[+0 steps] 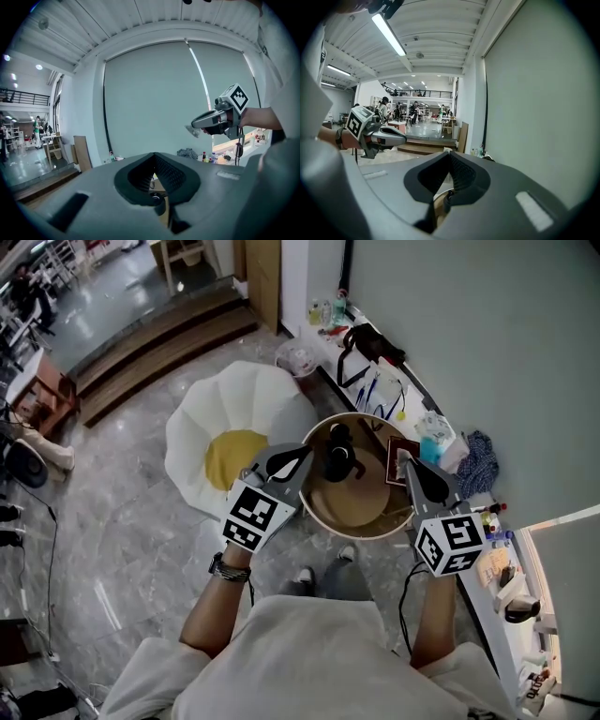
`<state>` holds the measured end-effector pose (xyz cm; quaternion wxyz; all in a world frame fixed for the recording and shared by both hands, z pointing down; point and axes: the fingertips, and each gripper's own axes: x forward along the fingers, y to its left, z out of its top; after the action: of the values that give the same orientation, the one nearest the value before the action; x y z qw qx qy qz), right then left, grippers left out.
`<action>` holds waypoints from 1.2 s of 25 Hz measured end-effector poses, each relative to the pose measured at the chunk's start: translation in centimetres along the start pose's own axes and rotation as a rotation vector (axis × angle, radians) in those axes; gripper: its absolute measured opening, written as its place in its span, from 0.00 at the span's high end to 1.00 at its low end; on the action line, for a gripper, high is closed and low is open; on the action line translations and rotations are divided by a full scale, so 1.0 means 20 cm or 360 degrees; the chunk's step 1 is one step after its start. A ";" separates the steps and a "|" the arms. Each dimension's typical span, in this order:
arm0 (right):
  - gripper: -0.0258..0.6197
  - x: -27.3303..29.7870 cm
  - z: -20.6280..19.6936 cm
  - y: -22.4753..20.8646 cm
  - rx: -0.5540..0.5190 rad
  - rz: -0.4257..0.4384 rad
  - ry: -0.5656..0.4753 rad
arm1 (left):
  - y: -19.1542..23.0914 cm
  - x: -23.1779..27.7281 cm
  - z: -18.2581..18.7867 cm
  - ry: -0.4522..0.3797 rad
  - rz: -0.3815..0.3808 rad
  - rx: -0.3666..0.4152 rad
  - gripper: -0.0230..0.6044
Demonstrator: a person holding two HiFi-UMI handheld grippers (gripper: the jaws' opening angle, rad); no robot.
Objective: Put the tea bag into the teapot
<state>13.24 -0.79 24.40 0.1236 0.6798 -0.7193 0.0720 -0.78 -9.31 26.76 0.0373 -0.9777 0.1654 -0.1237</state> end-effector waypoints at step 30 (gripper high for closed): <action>0.95 0.69 -0.28 -0.32 0.0016 0.0302 0.0165 | 0.29 0.39 -0.36 0.0215 0.0282 -0.0263 0.96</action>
<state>19.38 -12.88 33.12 0.1500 0.6045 -0.7728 0.1220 2.66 -17.64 34.85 -0.0439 -0.9485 0.2628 -0.1714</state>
